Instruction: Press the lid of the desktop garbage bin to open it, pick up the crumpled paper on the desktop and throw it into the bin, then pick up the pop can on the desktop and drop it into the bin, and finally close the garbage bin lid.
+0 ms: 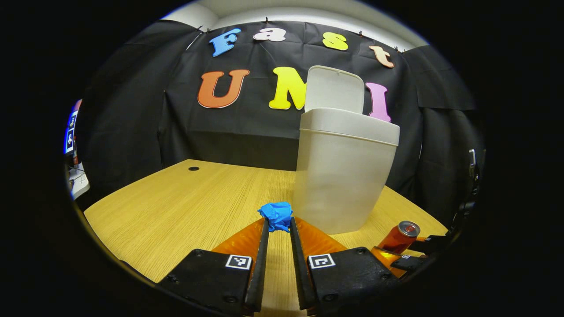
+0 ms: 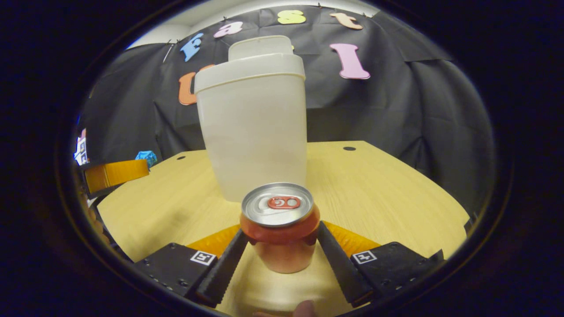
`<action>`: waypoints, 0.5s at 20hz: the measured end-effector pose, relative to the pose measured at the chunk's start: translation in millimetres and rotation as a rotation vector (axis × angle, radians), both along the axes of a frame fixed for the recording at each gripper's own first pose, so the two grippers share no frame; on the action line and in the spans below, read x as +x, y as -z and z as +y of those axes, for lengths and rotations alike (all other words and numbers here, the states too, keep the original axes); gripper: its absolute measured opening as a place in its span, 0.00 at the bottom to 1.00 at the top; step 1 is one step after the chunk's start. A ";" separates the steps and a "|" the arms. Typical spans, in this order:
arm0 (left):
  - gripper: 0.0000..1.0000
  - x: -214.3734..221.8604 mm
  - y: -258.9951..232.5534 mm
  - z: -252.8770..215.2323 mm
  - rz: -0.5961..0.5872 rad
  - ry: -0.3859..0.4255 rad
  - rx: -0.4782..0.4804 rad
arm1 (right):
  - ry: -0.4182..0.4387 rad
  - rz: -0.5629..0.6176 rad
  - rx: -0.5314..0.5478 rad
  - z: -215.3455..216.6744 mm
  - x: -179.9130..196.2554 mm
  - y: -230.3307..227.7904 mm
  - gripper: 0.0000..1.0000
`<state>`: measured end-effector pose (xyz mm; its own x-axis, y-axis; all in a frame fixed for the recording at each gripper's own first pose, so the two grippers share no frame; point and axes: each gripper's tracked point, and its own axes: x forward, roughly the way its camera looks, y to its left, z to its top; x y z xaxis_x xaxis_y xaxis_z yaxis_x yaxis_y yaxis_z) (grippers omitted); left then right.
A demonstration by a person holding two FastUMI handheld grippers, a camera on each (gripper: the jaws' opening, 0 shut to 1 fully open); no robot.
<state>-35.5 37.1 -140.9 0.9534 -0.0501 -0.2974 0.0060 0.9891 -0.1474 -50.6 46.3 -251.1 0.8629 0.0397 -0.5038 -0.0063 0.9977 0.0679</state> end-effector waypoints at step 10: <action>0.33 23.2 -51.5 -3.0 -0.093 0.008 0.029 | -0.006 0.037 0.048 -1.4 -3.7 -6.4 0.83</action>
